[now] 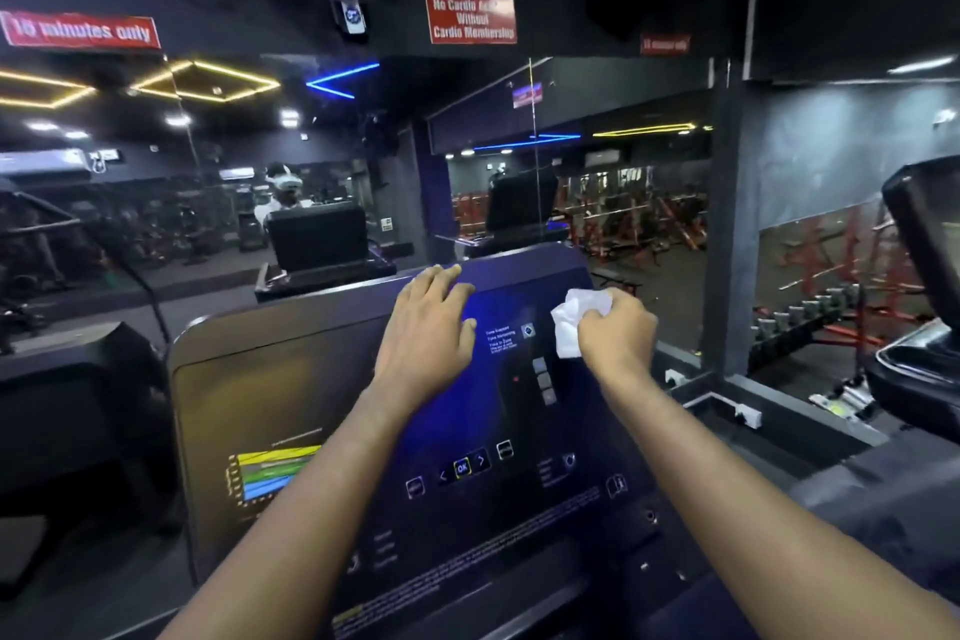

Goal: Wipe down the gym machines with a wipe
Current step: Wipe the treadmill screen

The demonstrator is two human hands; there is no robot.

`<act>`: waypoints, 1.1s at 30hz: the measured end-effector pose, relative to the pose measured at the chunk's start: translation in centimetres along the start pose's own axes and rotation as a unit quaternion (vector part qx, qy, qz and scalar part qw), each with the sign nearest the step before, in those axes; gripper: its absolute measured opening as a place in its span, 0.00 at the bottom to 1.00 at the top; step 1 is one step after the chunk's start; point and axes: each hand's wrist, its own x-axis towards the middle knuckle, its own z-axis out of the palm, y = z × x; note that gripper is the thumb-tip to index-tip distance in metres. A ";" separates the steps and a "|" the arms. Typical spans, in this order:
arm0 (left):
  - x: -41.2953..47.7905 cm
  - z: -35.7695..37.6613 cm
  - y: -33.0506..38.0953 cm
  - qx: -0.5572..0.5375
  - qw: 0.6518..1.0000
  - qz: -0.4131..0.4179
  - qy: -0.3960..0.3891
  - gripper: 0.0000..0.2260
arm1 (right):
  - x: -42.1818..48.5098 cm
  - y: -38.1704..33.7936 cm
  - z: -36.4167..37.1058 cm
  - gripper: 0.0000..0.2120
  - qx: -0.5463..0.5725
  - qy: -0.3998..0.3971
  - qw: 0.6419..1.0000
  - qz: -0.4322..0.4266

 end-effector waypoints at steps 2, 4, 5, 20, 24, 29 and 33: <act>1.4 0.1 0.0 0.014 1.000 -0.011 -0.013 0.22 | 2.5 -1.0 0.0 0.13 0.002 0.027 1.000 -0.010; 2.9 0.5 0.3 0.027 0.999 -0.023 -0.031 0.25 | 5.2 -1.8 0.1 0.13 0.019 0.055 0.998 -0.032; 3.4 0.8 0.4 0.037 0.998 -0.029 -0.044 0.27 | 6.3 -2.2 0.1 0.12 0.031 0.069 0.996 -0.044; 5.8 4.8 1.3 0.119 0.984 -0.131 0.010 0.26 | 9.9 4.2 8.7 0.33 -0.086 -0.100 0.952 -0.275; 6.0 4.4 1.3 0.120 0.983 -0.140 0.015 0.21 | 6.3 5.1 8.8 0.32 -0.093 -0.137 0.902 -0.398; 6.0 4.5 0.9 0.117 0.984 -0.133 0.014 0.16 | 9.0 6.2 8.7 0.34 -0.105 -0.066 0.947 -0.298; 6.1 4.3 0.8 0.117 0.985 -0.129 0.012 0.16 | 7.7 2.8 10.1 0.34 -0.083 -0.097 0.928 -0.351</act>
